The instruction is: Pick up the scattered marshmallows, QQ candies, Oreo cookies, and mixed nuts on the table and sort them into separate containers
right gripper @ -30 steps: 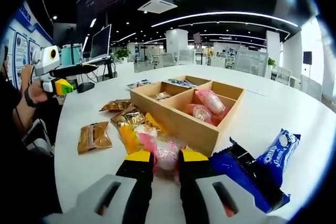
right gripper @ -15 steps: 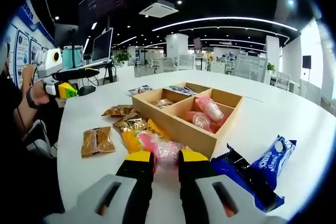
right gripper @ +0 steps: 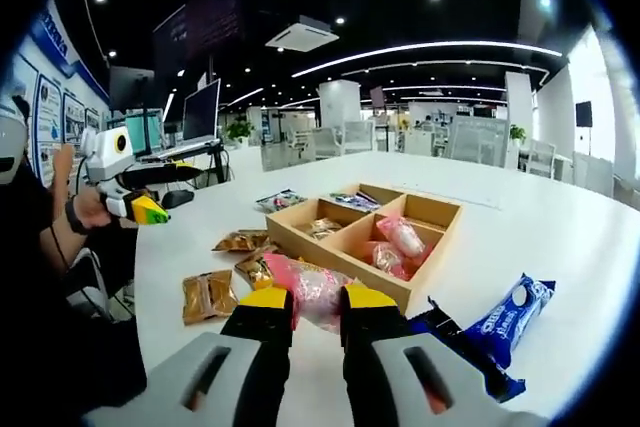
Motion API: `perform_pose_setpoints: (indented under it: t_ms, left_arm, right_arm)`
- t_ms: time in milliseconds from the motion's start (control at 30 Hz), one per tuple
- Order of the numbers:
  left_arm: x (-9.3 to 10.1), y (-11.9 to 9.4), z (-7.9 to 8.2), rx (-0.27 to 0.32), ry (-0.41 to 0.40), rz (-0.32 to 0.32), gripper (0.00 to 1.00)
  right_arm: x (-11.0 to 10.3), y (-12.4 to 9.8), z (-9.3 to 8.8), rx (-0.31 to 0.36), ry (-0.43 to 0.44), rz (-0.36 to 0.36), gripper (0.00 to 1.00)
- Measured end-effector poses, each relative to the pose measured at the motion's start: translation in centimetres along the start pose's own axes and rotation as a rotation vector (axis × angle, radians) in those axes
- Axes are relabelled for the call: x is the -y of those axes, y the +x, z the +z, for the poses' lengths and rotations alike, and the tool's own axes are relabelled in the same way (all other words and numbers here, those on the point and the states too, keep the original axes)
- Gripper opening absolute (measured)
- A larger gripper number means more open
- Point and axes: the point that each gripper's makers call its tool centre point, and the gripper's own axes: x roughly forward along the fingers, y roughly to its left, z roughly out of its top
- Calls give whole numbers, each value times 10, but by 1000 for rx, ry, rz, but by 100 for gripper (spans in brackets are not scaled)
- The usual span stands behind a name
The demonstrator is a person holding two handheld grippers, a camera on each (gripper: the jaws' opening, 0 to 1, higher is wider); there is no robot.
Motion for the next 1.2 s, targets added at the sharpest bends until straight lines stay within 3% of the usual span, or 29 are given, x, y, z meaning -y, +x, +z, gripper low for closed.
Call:
perform_pose_setpoints:
  t_ms: [200, 600, 1200]
  left_arm:
    - [0, 0, 2, 3, 3, 0, 92]
    - [0, 0, 2, -3, 3, -2, 92]
    - [-1, 0, 0, -8, 2, -1, 92]
  right_arm:
    - [-2, -10, 14, 41, 12, 12, 14]
    - [3, -23, 24, 70, 24, -7, 15]
    - [5, -25, 24, 80, 54, -12, 15]
